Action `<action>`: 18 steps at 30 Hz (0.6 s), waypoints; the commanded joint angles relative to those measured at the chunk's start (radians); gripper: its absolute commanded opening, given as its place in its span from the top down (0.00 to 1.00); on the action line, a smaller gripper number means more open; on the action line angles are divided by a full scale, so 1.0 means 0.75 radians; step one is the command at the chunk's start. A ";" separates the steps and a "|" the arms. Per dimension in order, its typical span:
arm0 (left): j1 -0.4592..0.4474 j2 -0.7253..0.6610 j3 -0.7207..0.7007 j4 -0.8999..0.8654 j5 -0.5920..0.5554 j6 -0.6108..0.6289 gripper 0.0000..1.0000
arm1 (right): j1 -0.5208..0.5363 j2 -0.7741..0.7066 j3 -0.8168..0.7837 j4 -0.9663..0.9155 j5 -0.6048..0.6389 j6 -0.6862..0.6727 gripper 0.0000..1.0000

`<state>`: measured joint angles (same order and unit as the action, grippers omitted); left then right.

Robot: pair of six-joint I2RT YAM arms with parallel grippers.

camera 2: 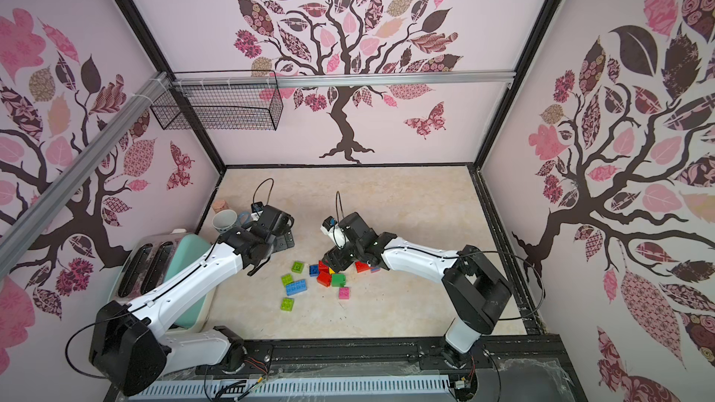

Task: Assemble the number 4 with lego
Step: Pick up the lego brick from the center of the board.

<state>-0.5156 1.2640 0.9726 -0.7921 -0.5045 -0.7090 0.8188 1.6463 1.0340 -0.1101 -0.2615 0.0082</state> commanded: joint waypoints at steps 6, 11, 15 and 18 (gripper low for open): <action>0.005 -0.055 -0.061 -0.006 0.008 -0.026 0.02 | -0.002 0.192 0.209 -0.173 -0.083 -0.436 0.26; 0.006 -0.079 -0.072 -0.027 -0.017 -0.034 0.02 | -0.001 0.269 0.278 -0.230 -0.133 -0.569 0.25; 0.008 -0.118 -0.100 -0.024 -0.029 -0.037 0.02 | 0.002 0.305 0.292 -0.258 -0.147 -0.638 0.25; 0.011 -0.129 -0.109 -0.022 -0.033 -0.041 0.02 | 0.002 0.334 0.313 -0.265 -0.134 -0.649 0.26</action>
<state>-0.5148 1.1816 0.9188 -0.8028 -0.5117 -0.7303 0.8169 1.8519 1.2293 -0.2676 -0.3458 -0.4290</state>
